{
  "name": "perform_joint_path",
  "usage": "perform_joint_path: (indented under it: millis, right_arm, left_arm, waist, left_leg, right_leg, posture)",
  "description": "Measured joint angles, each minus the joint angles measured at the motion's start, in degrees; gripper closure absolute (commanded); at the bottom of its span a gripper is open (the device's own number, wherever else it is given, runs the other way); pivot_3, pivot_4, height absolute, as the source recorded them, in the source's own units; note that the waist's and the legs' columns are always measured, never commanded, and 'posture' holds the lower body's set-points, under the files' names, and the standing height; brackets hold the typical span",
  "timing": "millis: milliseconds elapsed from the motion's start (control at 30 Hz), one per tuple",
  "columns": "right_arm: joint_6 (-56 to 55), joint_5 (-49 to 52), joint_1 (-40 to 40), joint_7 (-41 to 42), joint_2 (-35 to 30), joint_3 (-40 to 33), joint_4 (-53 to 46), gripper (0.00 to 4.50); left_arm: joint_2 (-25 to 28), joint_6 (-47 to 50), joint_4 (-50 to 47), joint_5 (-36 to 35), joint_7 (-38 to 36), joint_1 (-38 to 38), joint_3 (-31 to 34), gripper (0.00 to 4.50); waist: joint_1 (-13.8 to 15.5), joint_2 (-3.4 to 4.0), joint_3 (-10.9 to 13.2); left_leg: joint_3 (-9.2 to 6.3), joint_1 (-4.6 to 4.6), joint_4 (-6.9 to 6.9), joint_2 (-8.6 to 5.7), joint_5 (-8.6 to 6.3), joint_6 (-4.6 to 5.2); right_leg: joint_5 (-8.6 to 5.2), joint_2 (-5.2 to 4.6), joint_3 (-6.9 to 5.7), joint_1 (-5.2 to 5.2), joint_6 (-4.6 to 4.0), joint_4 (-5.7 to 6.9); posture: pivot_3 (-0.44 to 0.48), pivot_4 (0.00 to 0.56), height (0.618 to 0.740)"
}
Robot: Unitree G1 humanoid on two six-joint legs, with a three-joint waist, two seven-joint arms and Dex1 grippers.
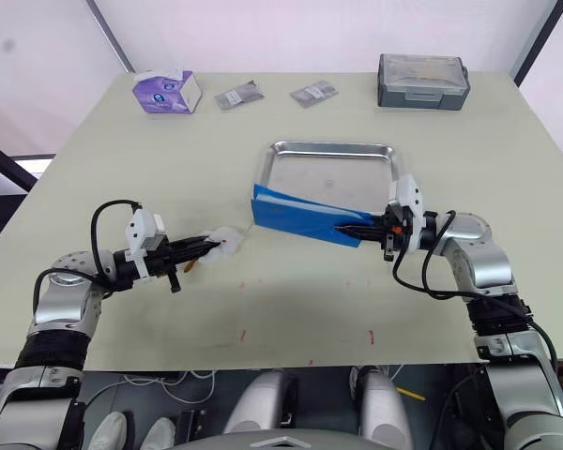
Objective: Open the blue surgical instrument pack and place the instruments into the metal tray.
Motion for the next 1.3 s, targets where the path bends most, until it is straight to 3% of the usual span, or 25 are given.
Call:
perform_joint_path:
  millis: [133, 367, 800, 900, 1000, 1133, 1167, 1300]
  right_arm:
    - [6.36, 4.48, 0.0, -2.94, 1.66, -1.42, -3.53, 4.5]
    - [7.61, 5.06, -0.02, -3.66, 1.19, -1.52, -4.2, 4.5]
    - [-4.79, -3.41, -0.02, 0.77, -1.45, 1.84, -2.87, 4.5]
    - [-5.44, -3.89, -0.01, 1.22, -1.46, 1.89, -1.94, 4.5]
    - [-6.12, -4.63, -0.01, 1.46, -1.46, 1.95, -1.71, 4.5]
    - [-6.39, -4.91, -0.01, 1.54, -1.37, 1.98, -1.54, 4.5]
    - [-6.54, -4.98, -0.01, 1.56, -1.27, 1.98, -1.47, 4.5]
    - [-7.12, -5.19, -0.01, 1.58, -0.96, 2.25, -1.41, 4.5]
  left_arm:
    - [-0.23, -0.03, -0.1, 0.0, 0.04, 0.27, -0.01, 4.47]
    - [-0.27, -0.07, -0.09, 0.0, 0.07, 0.33, -0.01, 4.47]
    - [-0.9, 0.91, -0.47, -2.16, -0.39, 0.88, 1.81, 4.47]
    - [-0.15, 2.21, -0.4, -2.55, -1.36, 0.74, 2.01, 3.48]
    - [1.67, 4.3, -0.39, -2.56, -2.27, 0.3, 2.12, 2.0]
    - [3.98, 5.68, 0.07, -2.31, -3.3, -0.04, 2.19, 0.36]
    - [4.58, 6.13, 0.14, -2.27, -3.37, -0.14, 2.2, 0.07]
    - [7.39, 7.91, 0.18, -2.62, -5.78, -0.41, 2.49, 0.07]
  waist:
    - [0.12, 0.01, 0.0]
    - [0.13, 0.01, -0.01]
    - [-0.06, 0.03, -0.02]
    - [-0.19, 0.02, -0.01]
    - [-0.29, 0.02, 0.0]
    - [-0.4, -0.02, 0.03]
    - [-0.4, -0.03, 0.03]
    - [-0.48, -0.04, 0.07]
  left_leg:
    - [-0.01, 0.0, 0.0, -0.01, -0.01, 0.01]
    - [-0.01, 0.0, 0.0, -0.02, -0.02, 0.03]
    - [-0.02, 0.0, 0.0, -0.02, -0.02, 0.03]
    - [-0.02, 0.0, -0.01, -0.01, -0.02, 0.03]
    - [-0.03, 0.0, -0.02, 0.0, -0.02, 0.04]
    - [-0.04, 0.0, -0.02, 0.01, -0.02, 0.04]
    - [-0.04, 0.0, -0.02, 0.02, -0.02, 0.04]
    - [-0.04, -0.03, -0.02, 0.02, -0.02, 0.03]
  right_leg:
    - [0.0, -0.01, -0.01, 0.02, 0.0, -0.01]
    - [0.0, -0.01, -0.01, 0.02, 0.0, -0.01]
    - [0.0, 0.0, 0.0, 0.01, 0.0, -0.01]
    - [0.0, 0.02, 0.0, 0.0, 0.0, -0.01]
    - [0.0, 0.04, 0.0, -0.01, 0.0, -0.01]
    - [0.0, 0.06, 0.0, -0.02, 0.0, -0.01]
    - [0.0, 0.06, 0.0, -0.03, 0.0, -0.01]
    - [0.0, 0.06, 0.0, -0.06, 0.0, -0.02]
  posture:
    - [0.0, 0.15, 0.727]
    - [0.0, 0.15, 0.727]
    - [0.0, 0.15, 0.727]
    - [0.0, 0.15, 0.727]
    - [0.0, 0.15, 0.727]
    - [0.0, 0.15, 0.727]
    - [0.0, 0.15, 0.727]
    - [0.0, 0.15, 0.727]
